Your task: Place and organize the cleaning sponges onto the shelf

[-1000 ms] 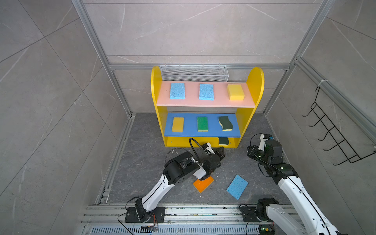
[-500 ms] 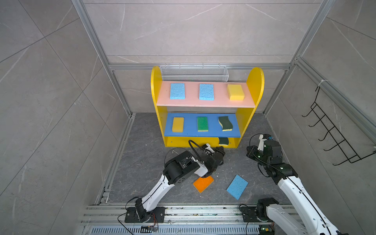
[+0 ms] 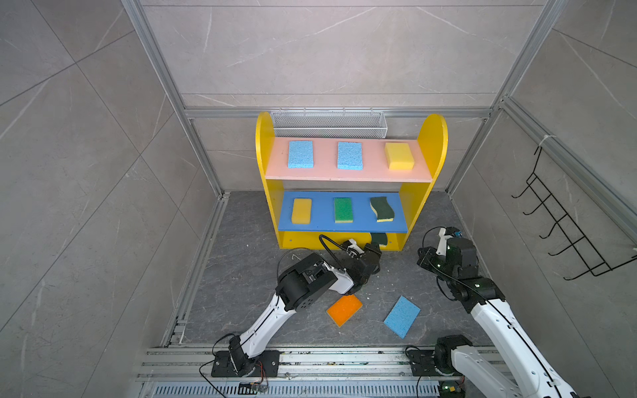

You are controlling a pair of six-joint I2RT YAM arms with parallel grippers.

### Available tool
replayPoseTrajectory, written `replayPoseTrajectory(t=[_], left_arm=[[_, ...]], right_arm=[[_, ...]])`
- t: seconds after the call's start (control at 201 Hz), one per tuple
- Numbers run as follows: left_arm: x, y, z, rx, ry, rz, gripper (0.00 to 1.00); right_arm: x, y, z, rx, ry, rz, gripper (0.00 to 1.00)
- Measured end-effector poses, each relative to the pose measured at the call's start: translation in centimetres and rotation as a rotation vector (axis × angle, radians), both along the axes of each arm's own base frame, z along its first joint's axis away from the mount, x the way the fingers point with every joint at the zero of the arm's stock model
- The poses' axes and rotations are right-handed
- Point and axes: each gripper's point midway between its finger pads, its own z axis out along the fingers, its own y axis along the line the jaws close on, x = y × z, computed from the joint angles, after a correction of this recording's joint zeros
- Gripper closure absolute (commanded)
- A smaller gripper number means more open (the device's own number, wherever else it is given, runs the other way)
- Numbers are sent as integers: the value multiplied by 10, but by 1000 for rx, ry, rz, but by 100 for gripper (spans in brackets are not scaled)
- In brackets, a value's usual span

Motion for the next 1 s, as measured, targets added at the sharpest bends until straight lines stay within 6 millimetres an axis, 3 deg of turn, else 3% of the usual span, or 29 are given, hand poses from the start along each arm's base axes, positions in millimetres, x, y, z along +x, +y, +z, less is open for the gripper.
replayPoseTrajectory(t=[0.483, 0.996], left_arm=[[1, 2, -18, 17, 52, 10, 100], [6, -3, -18, -5, 61, 5, 100]], right_arm=[[-1, -2, 1, -15, -5, -5, 87], [-1, 1, 2, -31, -12, 7, 87]])
